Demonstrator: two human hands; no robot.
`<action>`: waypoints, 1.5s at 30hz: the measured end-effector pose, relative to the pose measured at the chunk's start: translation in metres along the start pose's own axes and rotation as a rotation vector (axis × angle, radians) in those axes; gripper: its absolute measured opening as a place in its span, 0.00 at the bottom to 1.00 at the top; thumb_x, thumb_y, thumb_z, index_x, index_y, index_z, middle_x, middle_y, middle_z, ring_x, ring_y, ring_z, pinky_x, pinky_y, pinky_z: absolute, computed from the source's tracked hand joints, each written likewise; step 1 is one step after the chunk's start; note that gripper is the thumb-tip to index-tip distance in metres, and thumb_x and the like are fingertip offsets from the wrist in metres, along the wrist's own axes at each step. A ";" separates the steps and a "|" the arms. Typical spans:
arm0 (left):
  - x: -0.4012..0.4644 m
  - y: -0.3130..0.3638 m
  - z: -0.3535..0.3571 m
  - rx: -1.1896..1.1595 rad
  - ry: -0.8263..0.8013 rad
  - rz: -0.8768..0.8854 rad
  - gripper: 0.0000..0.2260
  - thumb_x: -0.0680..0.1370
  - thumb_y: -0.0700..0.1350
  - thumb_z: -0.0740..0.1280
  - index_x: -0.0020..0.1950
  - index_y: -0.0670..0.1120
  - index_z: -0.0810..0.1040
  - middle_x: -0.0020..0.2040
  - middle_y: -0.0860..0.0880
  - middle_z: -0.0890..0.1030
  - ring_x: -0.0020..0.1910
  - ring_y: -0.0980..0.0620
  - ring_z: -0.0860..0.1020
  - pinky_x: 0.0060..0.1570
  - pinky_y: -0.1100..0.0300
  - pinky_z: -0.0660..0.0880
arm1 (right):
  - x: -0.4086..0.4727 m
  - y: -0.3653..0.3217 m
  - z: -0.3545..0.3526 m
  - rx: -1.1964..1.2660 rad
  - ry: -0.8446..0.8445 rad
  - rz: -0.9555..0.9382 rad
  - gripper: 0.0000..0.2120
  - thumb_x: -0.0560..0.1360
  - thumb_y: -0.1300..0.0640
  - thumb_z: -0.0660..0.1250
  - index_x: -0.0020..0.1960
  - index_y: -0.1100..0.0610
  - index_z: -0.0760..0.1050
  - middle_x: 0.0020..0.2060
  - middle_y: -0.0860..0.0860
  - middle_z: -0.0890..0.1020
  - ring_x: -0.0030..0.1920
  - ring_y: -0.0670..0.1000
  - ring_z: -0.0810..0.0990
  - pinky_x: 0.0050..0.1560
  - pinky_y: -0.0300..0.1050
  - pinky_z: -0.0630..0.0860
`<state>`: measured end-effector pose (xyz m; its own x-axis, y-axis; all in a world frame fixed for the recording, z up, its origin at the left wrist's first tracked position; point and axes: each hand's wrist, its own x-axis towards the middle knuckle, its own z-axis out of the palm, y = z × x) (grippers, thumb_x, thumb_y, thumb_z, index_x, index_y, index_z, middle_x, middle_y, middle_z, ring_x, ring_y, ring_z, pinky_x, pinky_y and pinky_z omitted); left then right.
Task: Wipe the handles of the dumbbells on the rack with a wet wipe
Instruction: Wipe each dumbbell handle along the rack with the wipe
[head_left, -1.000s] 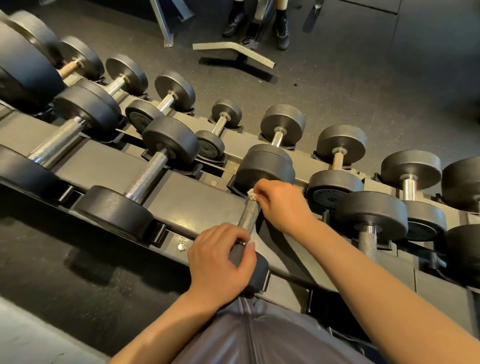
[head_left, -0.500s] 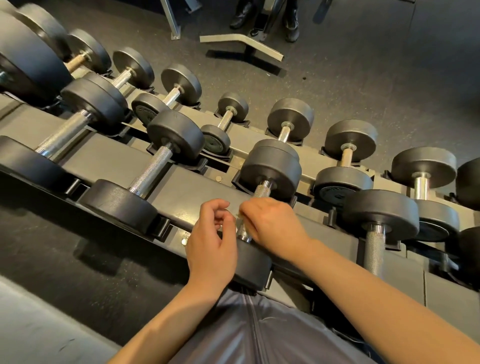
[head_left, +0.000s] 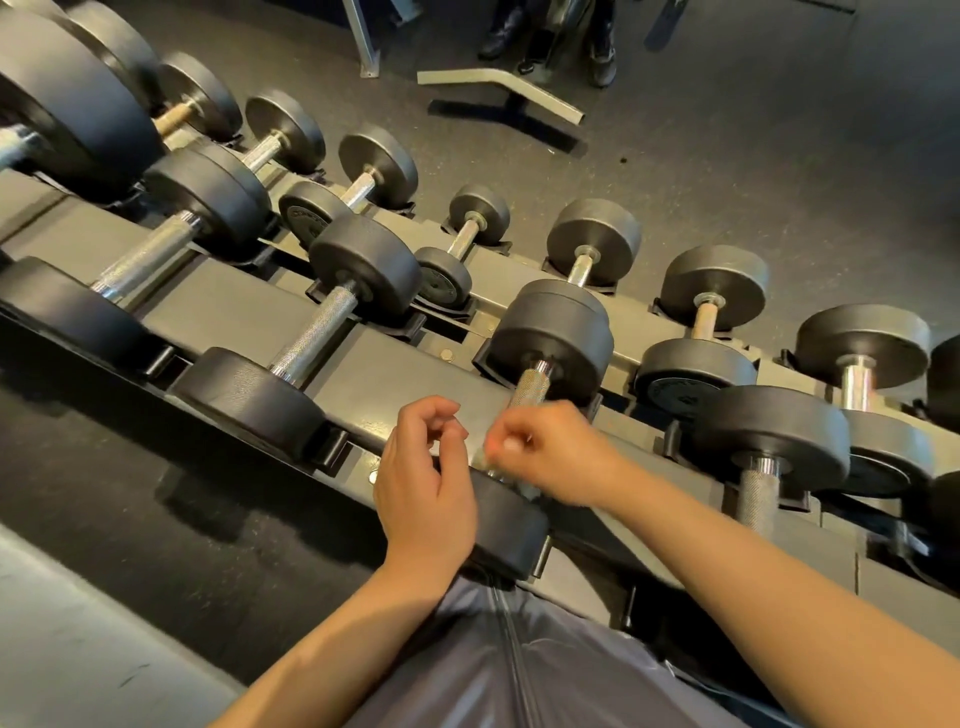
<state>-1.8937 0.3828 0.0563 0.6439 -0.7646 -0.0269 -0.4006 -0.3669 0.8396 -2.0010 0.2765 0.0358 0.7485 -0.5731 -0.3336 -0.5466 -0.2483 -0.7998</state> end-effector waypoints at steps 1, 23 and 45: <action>0.000 -0.002 0.001 0.003 -0.001 0.009 0.12 0.80 0.41 0.62 0.52 0.60 0.70 0.44 0.59 0.77 0.46 0.59 0.76 0.43 0.70 0.70 | -0.004 -0.003 0.004 -0.025 -0.035 -0.050 0.04 0.76 0.57 0.67 0.46 0.56 0.80 0.34 0.42 0.77 0.34 0.38 0.75 0.37 0.28 0.67; 0.002 -0.004 0.001 0.112 -0.125 0.055 0.05 0.79 0.43 0.64 0.46 0.53 0.75 0.35 0.58 0.76 0.36 0.59 0.75 0.35 0.64 0.67 | -0.006 -0.005 0.008 -0.236 0.018 -0.157 0.05 0.78 0.54 0.63 0.45 0.53 0.76 0.35 0.42 0.76 0.37 0.41 0.75 0.38 0.36 0.71; 0.001 -0.008 0.002 0.025 -0.081 0.088 0.07 0.78 0.49 0.59 0.46 0.62 0.70 0.36 0.59 0.77 0.36 0.57 0.76 0.36 0.61 0.69 | -0.013 0.013 0.023 -0.295 0.290 -0.051 0.06 0.80 0.53 0.59 0.50 0.56 0.70 0.43 0.52 0.78 0.39 0.55 0.78 0.38 0.50 0.75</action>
<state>-1.8908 0.3842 0.0483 0.5514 -0.8342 0.0022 -0.4703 -0.3087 0.8268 -2.0088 0.2986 0.0182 0.6633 -0.7403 -0.1092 -0.6275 -0.4708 -0.6201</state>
